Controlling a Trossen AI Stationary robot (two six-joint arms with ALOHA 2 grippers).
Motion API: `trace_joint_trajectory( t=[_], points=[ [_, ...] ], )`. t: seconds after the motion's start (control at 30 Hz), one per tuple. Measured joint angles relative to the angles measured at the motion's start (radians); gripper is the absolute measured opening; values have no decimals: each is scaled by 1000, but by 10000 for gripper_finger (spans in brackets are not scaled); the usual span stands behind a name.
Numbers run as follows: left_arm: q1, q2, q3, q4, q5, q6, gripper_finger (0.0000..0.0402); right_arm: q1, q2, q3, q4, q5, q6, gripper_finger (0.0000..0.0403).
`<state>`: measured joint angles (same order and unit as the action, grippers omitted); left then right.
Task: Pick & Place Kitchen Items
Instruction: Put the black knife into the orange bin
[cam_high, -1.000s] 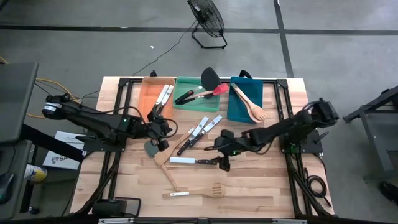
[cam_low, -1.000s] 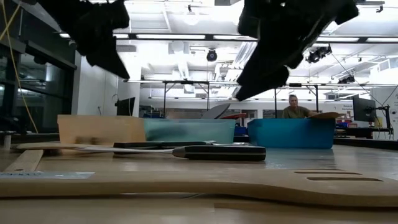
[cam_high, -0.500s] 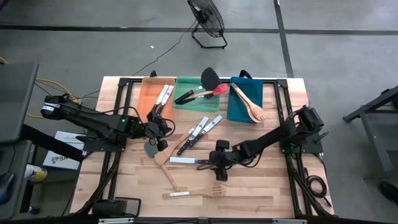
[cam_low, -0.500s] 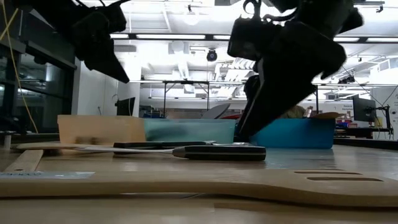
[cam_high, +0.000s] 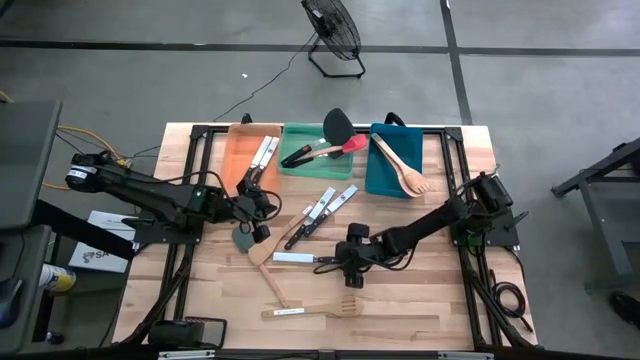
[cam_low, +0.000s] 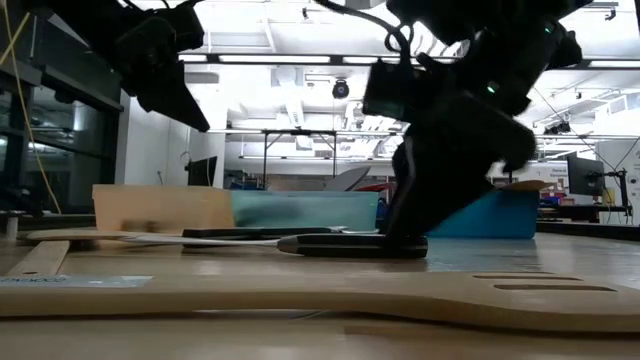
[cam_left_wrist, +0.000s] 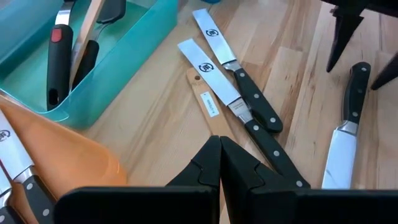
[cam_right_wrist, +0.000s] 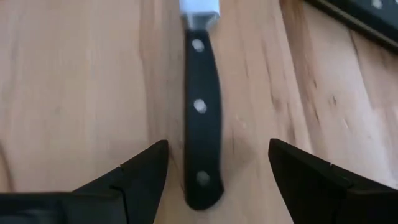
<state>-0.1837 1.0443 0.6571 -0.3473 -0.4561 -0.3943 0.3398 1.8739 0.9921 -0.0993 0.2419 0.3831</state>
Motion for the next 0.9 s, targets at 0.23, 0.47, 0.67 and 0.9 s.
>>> trace_joint_trajectory(
  t=[0.23,0.47,0.67,0.9],
  points=[
    [0,0,1,-2,2,0,0,-1,28,4,8,-21,10,222],
    [0,0,1,-2,4,-2,0,0,29,4,-23,-5,14,165],
    [0,0,1,-1,4,-3,0,-2,29,3,-33,-9,9,82],
    [0,0,1,-1,4,-3,0,-2,21,1,-41,-33,13,72]
  ],
)
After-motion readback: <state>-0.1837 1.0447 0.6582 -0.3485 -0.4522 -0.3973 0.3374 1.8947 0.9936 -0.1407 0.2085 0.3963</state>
